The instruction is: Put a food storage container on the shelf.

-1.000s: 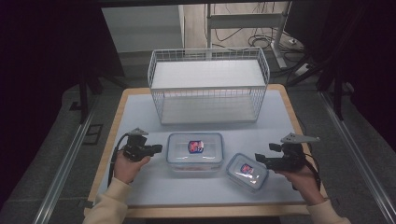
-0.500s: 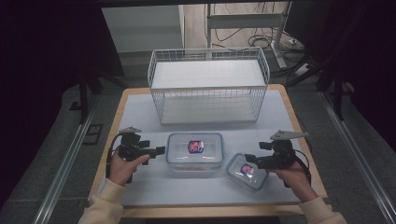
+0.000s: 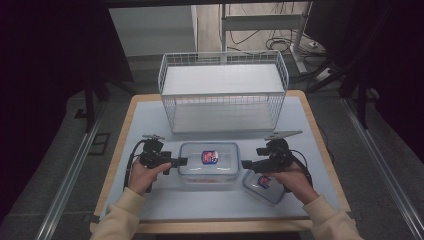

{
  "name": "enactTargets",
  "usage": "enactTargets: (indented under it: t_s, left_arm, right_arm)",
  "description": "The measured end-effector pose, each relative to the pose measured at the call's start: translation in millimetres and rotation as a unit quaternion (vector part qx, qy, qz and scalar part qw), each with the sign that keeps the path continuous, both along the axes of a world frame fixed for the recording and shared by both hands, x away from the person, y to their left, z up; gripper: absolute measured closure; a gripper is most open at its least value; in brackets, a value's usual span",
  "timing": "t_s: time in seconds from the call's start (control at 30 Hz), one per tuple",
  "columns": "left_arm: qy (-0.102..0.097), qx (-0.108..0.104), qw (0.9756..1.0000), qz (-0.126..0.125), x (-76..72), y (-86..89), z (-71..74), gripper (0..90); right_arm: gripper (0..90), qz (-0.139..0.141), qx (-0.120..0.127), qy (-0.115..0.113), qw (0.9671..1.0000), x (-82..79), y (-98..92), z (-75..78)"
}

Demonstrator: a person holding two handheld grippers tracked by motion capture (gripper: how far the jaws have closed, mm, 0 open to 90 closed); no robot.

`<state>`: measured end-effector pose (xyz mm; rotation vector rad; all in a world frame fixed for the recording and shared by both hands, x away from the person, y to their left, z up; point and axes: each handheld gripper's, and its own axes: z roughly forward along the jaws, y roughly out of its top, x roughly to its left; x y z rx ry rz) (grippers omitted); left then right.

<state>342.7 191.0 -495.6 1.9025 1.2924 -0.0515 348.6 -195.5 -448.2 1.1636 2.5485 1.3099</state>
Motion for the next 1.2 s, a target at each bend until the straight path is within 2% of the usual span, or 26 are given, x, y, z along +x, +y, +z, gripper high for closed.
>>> enactTargets:
  t_s: [0.17,0.37,0.57,0.63,0.87,0.97,1.2]
  left_arm:
    - [0.025,-0.023,0.9994,-0.01,4.9,-3.8,-9.4,10.9]
    - [0.048,-0.058,0.9965,-0.036,8.4,-9.3,-14.9,13.8]
    - [0.047,-0.065,0.9961,-0.037,8.0,-7.0,-14.5,18.9]
    - [0.048,-0.069,0.9958,-0.036,7.8,-6.1,-15.3,19.4]
    - [0.051,-0.078,0.9951,-0.034,7.7,-3.8,-16.5,21.8]
    - [0.05,-0.078,0.9951,-0.034,7.7,-3.8,-16.5,21.9]
    - [0.05,-0.079,0.9951,-0.033,7.4,-3.8,-16.7,21.9]
  right_arm:
    - [13.3,0.001,-0.003,0.011,0.9999,7.6,6.3,-2.6]
    - [13.4,0.0,-0.004,0.023,0.9997,12.2,9.3,-6.3]
    - [13.4,-0.004,-0.004,0.05,0.9988,22.3,14.0,-12.9]
    - [13.4,-0.005,-0.005,0.067,0.9977,27.1,16.6,-16.4]
    - [15.0,-0.007,0.006,0.135,0.9909,43.4,25.1,-28.4]
    - [16.2,-0.008,0.003,0.158,0.9873,47.1,29.1,-29.9]
    - [16.9,-0.005,-0.007,0.194,0.9809,52.6,37.4,-34.8]
